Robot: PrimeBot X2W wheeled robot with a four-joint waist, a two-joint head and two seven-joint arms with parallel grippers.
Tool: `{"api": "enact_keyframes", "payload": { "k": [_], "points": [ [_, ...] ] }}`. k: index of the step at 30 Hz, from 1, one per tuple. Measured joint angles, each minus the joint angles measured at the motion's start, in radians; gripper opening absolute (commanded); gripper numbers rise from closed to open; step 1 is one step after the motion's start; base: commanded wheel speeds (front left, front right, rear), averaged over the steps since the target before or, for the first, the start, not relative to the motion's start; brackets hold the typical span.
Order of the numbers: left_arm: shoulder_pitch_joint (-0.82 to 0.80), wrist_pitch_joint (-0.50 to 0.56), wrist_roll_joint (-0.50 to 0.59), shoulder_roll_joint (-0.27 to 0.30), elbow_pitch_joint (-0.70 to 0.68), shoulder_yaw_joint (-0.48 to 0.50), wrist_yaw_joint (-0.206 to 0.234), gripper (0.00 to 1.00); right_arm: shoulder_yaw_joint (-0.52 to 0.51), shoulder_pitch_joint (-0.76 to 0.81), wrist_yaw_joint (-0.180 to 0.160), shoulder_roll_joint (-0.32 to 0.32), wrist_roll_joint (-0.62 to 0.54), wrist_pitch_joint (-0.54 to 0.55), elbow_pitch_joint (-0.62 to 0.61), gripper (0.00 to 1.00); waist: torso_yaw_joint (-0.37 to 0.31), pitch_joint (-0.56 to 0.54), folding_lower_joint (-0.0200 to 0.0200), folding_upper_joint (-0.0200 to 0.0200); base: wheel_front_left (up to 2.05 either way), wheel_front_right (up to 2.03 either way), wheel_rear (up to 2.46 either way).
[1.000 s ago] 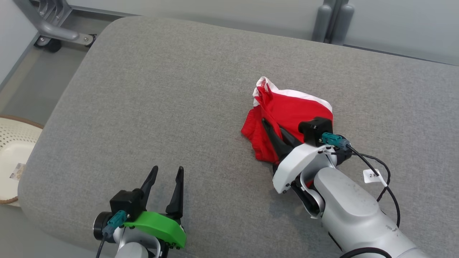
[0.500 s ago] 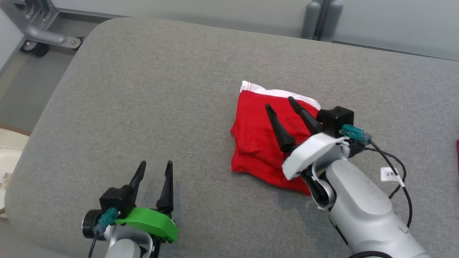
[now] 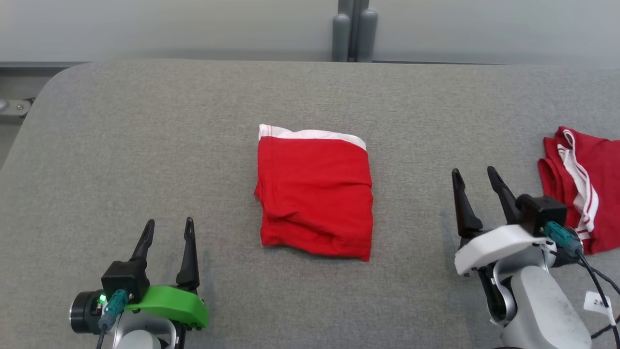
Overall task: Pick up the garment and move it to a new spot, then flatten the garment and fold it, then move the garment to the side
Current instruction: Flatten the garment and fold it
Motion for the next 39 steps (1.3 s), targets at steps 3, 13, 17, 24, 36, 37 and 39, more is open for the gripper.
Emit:
{"api": "enact_keyframes", "payload": {
  "k": [3,13,17,24,36,37,39],
  "points": [
    [0.013,0.000,0.026,0.000,-0.006,0.027,-0.004,1.00,-0.044,0.049,0.000,0.000,-0.022,0.000,-0.033,1.00,-0.032,-0.009,0.0000,0.0000,0.00,0.00,0.00],
    [0.058,0.000,0.076,0.000,-0.016,0.089,-0.017,1.00,-0.090,0.158,0.000,0.000,-0.056,0.000,-0.108,1.00,-0.095,-0.054,0.0000,0.0000,0.00,0.00,0.00],
    [0.077,0.000,0.079,0.000,-0.019,0.105,-0.021,1.00,-0.073,0.184,0.000,0.001,-0.061,0.000,-0.128,1.00,-0.106,-0.077,0.0000,0.0000,0.00,0.00,0.00],
    [0.108,0.000,0.087,0.000,-0.025,0.121,-0.031,1.00,-0.045,0.210,0.000,0.001,-0.063,0.000,-0.129,1.00,-0.112,-0.107,0.0000,0.0000,0.00,0.00,0.00],
    [0.132,0.000,0.093,0.000,-0.025,0.117,-0.044,1.00,-0.022,0.234,0.000,0.001,-0.033,0.000,-0.123,1.00,-0.105,-0.128,0.0000,0.0000,0.00,0.00,0.00],
    [0.132,0.000,0.093,0.000,-0.025,0.115,-0.045,1.00,-0.021,0.234,0.000,0.001,-0.031,0.000,-0.122,1.00,-0.104,-0.128,0.0000,0.0000,0.00,0.00,0.00],
    [0.133,0.000,0.093,0.000,-0.025,0.113,-0.046,1.00,-0.017,0.235,0.000,0.001,-0.031,0.000,-0.120,1.00,-0.104,-0.128,0.0000,0.0000,0.00,0.00,0.00]
  ]
}}
